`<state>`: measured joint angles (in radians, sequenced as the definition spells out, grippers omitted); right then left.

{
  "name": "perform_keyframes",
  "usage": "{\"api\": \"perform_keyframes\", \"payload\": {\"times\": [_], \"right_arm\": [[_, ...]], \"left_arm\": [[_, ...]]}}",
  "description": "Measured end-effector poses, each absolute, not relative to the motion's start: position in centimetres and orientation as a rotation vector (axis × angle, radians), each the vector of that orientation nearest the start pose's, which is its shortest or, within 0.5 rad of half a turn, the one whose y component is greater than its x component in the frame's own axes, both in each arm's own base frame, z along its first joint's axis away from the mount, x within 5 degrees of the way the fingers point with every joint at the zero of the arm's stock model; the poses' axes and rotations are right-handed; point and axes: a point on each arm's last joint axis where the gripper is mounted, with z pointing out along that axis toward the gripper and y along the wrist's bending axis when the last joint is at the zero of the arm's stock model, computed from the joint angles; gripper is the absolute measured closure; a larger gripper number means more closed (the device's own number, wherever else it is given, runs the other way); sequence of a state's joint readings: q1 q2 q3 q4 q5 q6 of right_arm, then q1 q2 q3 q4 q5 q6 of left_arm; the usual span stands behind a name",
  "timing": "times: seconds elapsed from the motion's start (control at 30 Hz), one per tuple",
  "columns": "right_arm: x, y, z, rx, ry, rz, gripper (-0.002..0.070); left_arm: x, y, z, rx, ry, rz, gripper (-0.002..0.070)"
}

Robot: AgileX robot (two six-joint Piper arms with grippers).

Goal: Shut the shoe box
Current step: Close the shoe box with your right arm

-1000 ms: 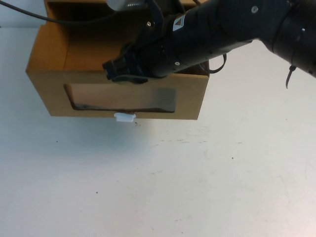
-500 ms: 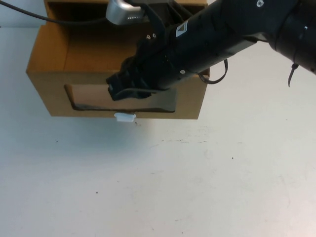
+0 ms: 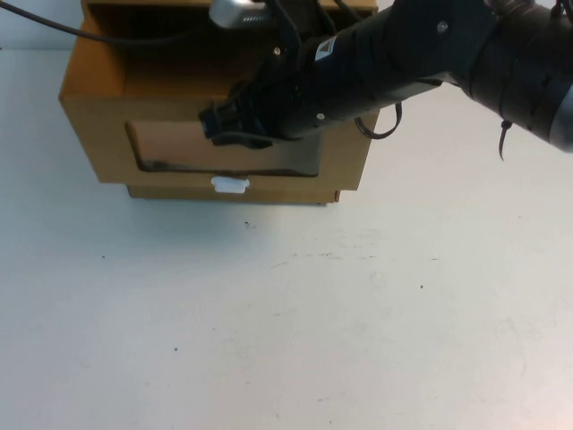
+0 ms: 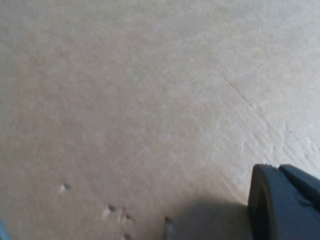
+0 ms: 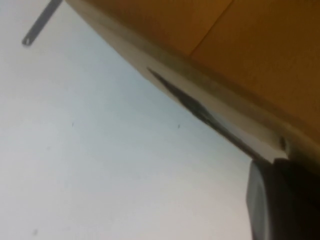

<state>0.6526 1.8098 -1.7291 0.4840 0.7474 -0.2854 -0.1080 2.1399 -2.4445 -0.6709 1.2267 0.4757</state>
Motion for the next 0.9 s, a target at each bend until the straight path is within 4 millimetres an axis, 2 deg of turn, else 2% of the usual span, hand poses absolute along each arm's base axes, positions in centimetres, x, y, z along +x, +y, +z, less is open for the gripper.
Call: {"api": "perform_keyframes", "payload": {"times": [0.27, 0.63, 0.9], "right_arm": [[34.3, 26.9, 36.5, -0.742, 2.098, 0.834, 0.0689], [38.4, 27.6, 36.8, -0.704, 2.023, 0.851, 0.0689], [40.1, 27.9, 36.6, -0.664, 1.957, 0.812, 0.0689]], "left_arm": [[45.3, -10.3, 40.6, 0.663, 2.136, -0.664, 0.0680], [45.3, -10.3, 40.6, 0.663, 2.136, -0.664, 0.0680], [45.3, -10.3, 40.6, 0.663, 2.136, -0.666, 0.0680]]}}
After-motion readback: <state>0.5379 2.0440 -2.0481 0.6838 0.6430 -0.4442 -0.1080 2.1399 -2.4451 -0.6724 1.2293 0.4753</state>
